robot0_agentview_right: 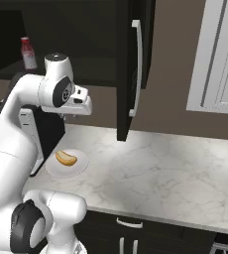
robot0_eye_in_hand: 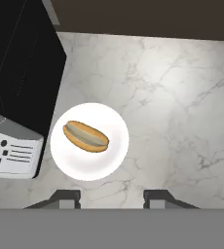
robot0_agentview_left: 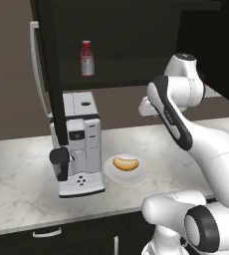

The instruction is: Move the hot dog bun to the plate on the dining table and place the condiment next to that plate. Then navigate to the fridge and take the sausage and place it on the plate as well.

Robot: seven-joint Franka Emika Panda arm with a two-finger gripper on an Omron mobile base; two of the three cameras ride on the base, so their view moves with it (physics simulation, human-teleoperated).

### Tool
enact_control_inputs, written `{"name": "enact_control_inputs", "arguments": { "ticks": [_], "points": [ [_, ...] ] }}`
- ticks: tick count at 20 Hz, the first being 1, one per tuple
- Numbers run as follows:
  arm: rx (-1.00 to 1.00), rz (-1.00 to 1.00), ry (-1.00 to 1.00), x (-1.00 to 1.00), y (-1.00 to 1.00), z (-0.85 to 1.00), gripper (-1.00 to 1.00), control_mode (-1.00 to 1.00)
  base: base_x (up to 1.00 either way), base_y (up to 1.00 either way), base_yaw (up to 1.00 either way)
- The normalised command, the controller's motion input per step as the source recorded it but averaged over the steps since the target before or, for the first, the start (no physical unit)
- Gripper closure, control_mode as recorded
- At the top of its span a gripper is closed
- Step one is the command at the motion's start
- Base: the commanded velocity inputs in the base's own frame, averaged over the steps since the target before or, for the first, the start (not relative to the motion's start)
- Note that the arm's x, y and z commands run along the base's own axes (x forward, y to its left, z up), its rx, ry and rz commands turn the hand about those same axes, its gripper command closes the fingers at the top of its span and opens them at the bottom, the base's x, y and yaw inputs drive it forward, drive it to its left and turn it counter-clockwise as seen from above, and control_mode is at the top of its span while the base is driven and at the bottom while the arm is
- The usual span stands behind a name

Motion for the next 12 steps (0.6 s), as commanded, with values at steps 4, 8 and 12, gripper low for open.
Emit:
{"name": "enact_control_inputs", "arguments": {
  "ticks": [4,8,12],
  "points": [
    [0.00,-0.02,0.00,-0.18,0.00,-0.03,-1.00,-1.00,0.00,0.00,0.00],
    [-0.04,0.00,-0.11,-0.26,0.23,-0.26,-1.00,-1.00,0.00,0.00,0.00],
    [-0.21,0.20,-0.11,-0.21,0.57,-0.46,-1.00,-1.00,0.00,0.00,0.00]
  ]
}}
